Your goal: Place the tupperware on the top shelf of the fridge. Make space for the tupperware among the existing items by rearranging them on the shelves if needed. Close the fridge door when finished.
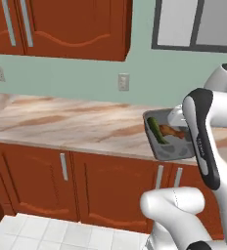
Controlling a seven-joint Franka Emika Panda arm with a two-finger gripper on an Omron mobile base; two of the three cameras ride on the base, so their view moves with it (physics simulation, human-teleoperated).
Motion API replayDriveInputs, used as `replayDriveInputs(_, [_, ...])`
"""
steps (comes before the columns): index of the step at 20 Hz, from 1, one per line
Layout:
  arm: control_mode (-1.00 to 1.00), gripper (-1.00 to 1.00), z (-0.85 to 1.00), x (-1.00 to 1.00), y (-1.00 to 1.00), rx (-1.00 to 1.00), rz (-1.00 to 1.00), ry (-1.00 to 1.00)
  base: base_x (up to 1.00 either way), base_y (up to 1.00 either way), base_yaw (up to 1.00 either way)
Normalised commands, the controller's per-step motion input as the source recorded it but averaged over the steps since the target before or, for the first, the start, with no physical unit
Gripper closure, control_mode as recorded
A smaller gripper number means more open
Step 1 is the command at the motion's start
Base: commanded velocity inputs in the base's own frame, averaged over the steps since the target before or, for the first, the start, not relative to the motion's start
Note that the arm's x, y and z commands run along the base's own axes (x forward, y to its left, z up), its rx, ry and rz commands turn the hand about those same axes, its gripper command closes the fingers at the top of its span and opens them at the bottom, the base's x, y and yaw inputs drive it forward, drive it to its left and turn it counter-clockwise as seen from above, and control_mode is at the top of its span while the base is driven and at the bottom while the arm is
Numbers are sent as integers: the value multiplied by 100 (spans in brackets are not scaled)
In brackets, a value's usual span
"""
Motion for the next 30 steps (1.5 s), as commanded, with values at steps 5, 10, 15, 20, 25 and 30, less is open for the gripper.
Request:
replayDriveInputs(5, [100, 100, 0, 0, 0, 0, 0, 0, 2, 40, 69])
replayDriveInputs(10, [100, 100, 0, 0, 0, 0, 0, 0, 10, 28, 84])
replayDriveInputs(15, [100, 100, 0, 0, 0, 0, 0, 0, 4, 24, 88])
replayDriveInputs(20, [100, 100, 0, 0, 0, 0, 0, 0, -2, 29, 91])
replayDriveInputs(25, [100, 100, 0, 0, 0, 0, 0, 0, -49, 44, 90])
replayDriveInputs(30, [100, 100, 0, 0, 0, 0, 0, 0, -40, 64, 87])
